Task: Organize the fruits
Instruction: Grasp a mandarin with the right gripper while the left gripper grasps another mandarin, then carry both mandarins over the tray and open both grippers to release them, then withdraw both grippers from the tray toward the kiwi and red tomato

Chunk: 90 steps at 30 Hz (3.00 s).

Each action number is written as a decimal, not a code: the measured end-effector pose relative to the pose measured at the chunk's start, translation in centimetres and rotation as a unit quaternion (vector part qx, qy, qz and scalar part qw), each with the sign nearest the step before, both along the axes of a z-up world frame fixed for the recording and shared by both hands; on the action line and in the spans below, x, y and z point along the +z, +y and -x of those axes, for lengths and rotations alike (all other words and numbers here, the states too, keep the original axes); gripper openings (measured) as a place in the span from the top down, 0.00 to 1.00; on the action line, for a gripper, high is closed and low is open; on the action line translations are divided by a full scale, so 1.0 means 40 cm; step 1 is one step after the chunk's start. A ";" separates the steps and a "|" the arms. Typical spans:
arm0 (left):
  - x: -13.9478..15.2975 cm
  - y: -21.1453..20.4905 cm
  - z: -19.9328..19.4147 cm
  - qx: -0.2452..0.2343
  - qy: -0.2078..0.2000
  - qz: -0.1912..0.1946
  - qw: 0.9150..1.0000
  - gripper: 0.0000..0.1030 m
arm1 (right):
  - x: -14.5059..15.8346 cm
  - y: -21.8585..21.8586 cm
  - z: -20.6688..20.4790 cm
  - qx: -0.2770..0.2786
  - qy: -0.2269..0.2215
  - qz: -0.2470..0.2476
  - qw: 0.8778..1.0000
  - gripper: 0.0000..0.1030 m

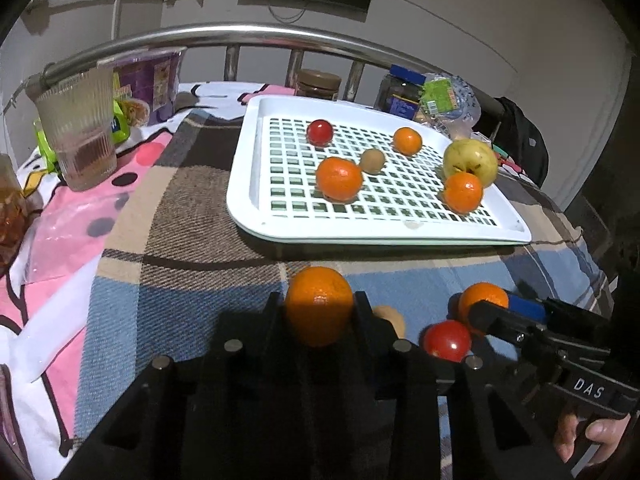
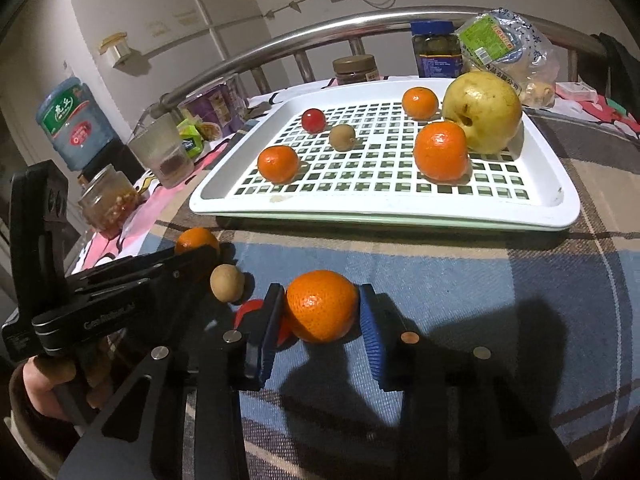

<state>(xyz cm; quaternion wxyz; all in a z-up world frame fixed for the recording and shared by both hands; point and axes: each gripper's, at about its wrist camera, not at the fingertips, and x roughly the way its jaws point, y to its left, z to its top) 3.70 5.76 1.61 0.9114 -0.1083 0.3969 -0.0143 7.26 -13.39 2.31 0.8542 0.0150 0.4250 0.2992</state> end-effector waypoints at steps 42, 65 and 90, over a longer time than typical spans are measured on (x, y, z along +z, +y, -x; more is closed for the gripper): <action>0.229 0.008 -0.160 -0.026 -0.039 0.010 0.999 0.65 | 0.253 -0.098 -0.203 -0.017 -0.027 -0.071 0.997 0.65; 0.038 0.047 -0.395 0.004 0.073 0.001 0.997 0.65 | 0.087 0.127 -0.444 -0.023 0.022 0.109 0.994 0.65; 0.285 0.074 -0.208 0.015 -0.097 0.021 0.995 0.03 | 0.307 0.020 -0.324 -0.062 -0.143 0.054 0.986 0.12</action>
